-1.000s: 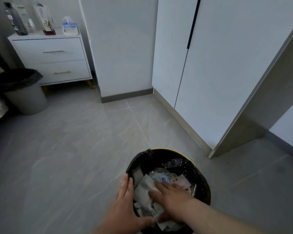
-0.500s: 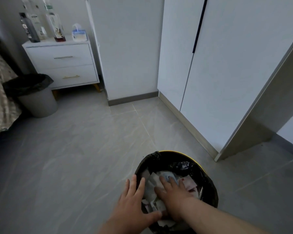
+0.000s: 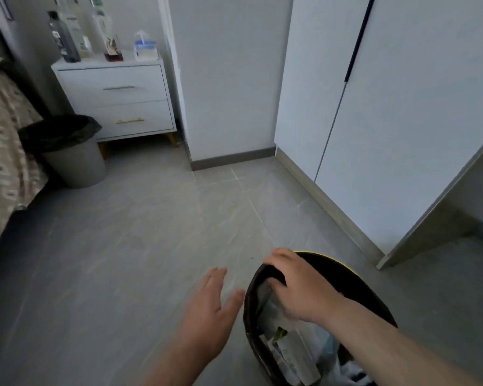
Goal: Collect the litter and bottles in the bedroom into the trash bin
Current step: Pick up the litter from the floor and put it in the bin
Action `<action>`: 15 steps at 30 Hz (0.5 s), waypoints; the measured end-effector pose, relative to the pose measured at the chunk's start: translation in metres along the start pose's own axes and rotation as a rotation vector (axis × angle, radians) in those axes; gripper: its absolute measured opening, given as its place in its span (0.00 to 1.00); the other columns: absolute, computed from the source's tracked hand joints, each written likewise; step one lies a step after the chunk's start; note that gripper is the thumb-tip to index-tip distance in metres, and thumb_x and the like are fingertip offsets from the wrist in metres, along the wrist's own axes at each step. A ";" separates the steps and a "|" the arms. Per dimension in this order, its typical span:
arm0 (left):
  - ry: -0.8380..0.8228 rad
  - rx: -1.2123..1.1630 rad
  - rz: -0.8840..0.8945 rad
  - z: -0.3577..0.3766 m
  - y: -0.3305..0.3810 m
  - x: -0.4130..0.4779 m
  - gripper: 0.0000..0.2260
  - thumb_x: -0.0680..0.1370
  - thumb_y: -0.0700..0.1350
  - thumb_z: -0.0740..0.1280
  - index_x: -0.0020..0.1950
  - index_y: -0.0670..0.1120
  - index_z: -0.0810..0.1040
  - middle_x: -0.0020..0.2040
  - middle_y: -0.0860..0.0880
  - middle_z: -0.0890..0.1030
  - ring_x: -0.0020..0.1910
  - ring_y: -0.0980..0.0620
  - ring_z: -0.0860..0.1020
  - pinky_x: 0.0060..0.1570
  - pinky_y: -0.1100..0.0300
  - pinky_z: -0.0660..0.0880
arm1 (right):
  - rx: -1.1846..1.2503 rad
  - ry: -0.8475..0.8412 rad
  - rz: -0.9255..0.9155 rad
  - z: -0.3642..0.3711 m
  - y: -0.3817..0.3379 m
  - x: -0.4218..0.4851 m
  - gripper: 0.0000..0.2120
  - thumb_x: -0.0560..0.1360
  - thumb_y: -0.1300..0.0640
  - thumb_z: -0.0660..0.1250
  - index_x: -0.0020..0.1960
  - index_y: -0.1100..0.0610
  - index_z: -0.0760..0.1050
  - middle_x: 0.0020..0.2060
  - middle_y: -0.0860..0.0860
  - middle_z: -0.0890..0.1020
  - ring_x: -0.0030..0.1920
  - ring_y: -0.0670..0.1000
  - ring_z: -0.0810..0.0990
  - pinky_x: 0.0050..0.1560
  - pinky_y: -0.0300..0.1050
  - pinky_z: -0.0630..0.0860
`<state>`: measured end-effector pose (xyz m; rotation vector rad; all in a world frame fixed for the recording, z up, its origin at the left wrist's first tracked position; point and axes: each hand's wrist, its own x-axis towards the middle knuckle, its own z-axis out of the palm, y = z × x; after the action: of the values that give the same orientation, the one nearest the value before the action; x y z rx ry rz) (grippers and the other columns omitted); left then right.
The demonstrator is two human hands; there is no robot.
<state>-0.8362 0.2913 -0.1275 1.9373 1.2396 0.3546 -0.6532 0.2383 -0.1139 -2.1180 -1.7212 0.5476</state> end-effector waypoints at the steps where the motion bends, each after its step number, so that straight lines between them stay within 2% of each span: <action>1: 0.016 -0.023 0.011 0.004 -0.005 0.013 0.25 0.79 0.56 0.58 0.74 0.49 0.62 0.75 0.52 0.62 0.73 0.55 0.60 0.72 0.59 0.58 | -0.001 0.023 0.003 0.002 0.004 0.009 0.18 0.78 0.54 0.62 0.68 0.53 0.71 0.67 0.46 0.69 0.69 0.45 0.66 0.67 0.31 0.57; 2: 0.020 -0.044 0.022 0.008 -0.008 0.027 0.23 0.79 0.55 0.59 0.72 0.49 0.65 0.72 0.52 0.66 0.71 0.54 0.65 0.70 0.57 0.62 | 0.009 0.050 0.016 0.003 0.010 0.018 0.17 0.78 0.55 0.62 0.67 0.52 0.72 0.67 0.45 0.69 0.69 0.44 0.66 0.65 0.29 0.57; 4: -0.005 -0.072 0.022 0.019 -0.014 0.051 0.21 0.79 0.55 0.59 0.69 0.49 0.69 0.67 0.54 0.70 0.66 0.54 0.70 0.67 0.55 0.67 | 0.057 0.098 0.071 0.006 0.020 0.035 0.15 0.78 0.55 0.63 0.64 0.51 0.74 0.63 0.43 0.72 0.64 0.43 0.70 0.63 0.31 0.63; 6: -0.029 -0.105 0.023 0.031 -0.018 0.067 0.19 0.79 0.55 0.59 0.68 0.50 0.70 0.61 0.57 0.70 0.63 0.55 0.71 0.64 0.57 0.68 | 0.103 0.137 0.131 0.008 0.026 0.049 0.14 0.77 0.56 0.63 0.62 0.49 0.75 0.57 0.40 0.75 0.58 0.42 0.74 0.60 0.35 0.68; 9: -0.058 -0.110 0.043 0.045 -0.017 0.081 0.19 0.79 0.54 0.59 0.68 0.50 0.71 0.58 0.56 0.72 0.57 0.55 0.73 0.59 0.57 0.71 | 0.143 0.218 0.232 0.007 0.034 0.066 0.14 0.77 0.56 0.62 0.61 0.48 0.75 0.46 0.34 0.72 0.49 0.42 0.75 0.54 0.36 0.68; 12: -0.129 -0.086 -0.042 0.055 -0.012 0.087 0.16 0.79 0.54 0.60 0.65 0.53 0.71 0.57 0.52 0.75 0.51 0.54 0.75 0.54 0.54 0.75 | 0.221 0.295 0.359 0.002 0.039 0.065 0.14 0.77 0.56 0.62 0.61 0.48 0.76 0.50 0.38 0.77 0.52 0.43 0.76 0.54 0.37 0.69; 15: -0.182 -0.035 -0.071 0.059 -0.004 0.088 0.09 0.79 0.48 0.58 0.51 0.50 0.77 0.46 0.49 0.79 0.44 0.50 0.78 0.45 0.51 0.76 | 0.223 0.360 0.533 -0.010 0.053 0.035 0.13 0.76 0.57 0.63 0.59 0.51 0.77 0.54 0.45 0.80 0.55 0.45 0.77 0.53 0.36 0.67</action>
<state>-0.7608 0.3397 -0.1834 1.8463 1.1715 0.1587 -0.5972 0.2624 -0.1348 -2.3272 -0.8609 0.4321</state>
